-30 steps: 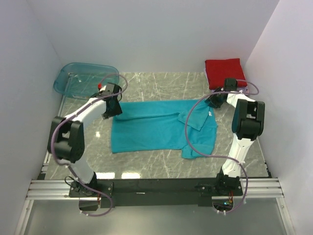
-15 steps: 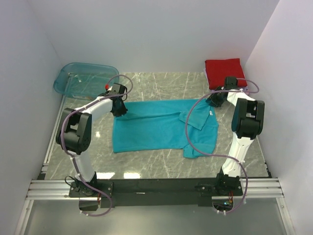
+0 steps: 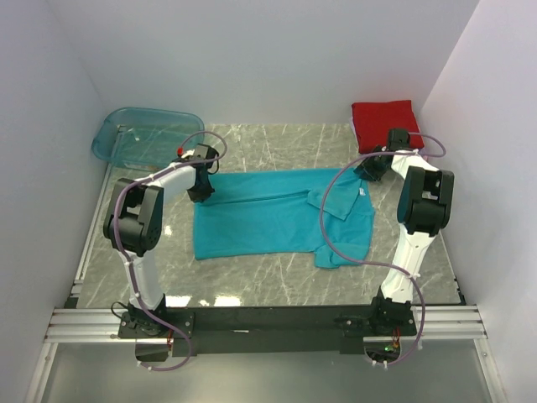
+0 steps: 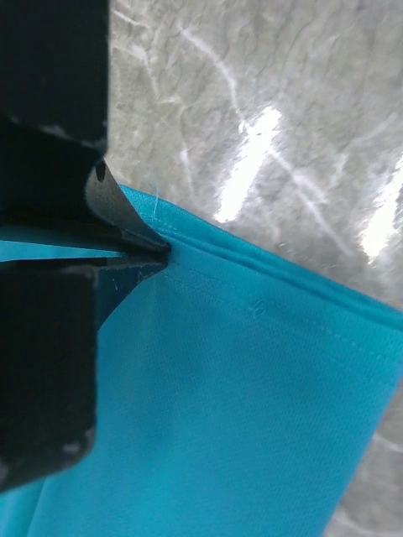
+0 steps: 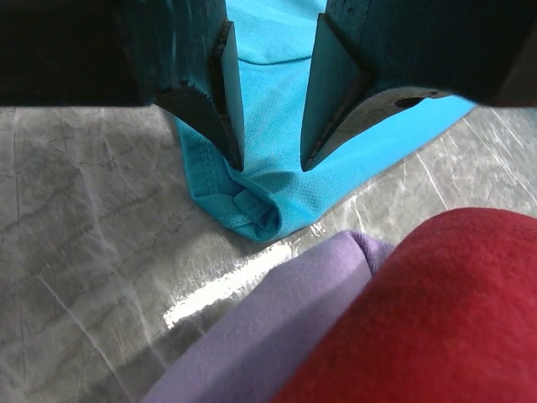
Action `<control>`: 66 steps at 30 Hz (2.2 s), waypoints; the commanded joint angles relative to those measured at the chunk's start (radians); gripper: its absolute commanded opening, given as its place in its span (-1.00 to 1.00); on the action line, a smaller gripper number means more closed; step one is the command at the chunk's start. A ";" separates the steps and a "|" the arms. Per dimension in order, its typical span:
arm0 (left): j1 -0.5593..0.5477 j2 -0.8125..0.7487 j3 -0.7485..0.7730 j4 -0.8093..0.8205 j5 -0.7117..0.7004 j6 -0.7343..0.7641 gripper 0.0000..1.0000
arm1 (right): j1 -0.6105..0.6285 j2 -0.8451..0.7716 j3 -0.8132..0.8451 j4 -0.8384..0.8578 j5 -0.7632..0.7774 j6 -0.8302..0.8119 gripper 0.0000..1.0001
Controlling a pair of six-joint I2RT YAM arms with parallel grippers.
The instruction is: Fold and stack the t-shirts
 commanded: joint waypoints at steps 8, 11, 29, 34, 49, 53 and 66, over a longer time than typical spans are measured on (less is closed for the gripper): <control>0.026 0.005 0.056 -0.022 -0.007 0.027 -0.28 | -0.022 0.030 0.051 -0.032 0.029 -0.048 -0.18; 0.001 -0.012 0.077 -0.028 0.009 0.031 -0.02 | -0.024 -0.005 0.052 -0.040 0.009 -0.071 -0.14; -0.141 -0.558 -0.237 -0.124 0.029 -0.147 0.70 | 0.084 -0.755 -0.500 -0.116 0.202 -0.088 0.37; -0.154 -0.710 -0.459 -0.199 0.033 -0.205 0.66 | 0.237 -0.977 -0.683 -0.158 0.280 -0.063 0.38; -0.155 -0.644 -0.570 -0.150 0.136 -0.210 0.22 | 0.252 -1.275 -0.928 -0.259 0.353 -0.086 0.28; -0.154 -0.589 -0.566 -0.129 0.161 -0.191 0.20 | 0.254 -1.264 -0.924 -0.261 0.360 -0.086 0.28; -0.147 -0.517 -0.564 -0.095 0.197 -0.150 -0.28 | 0.203 -1.113 -0.894 -0.346 0.388 -0.077 0.32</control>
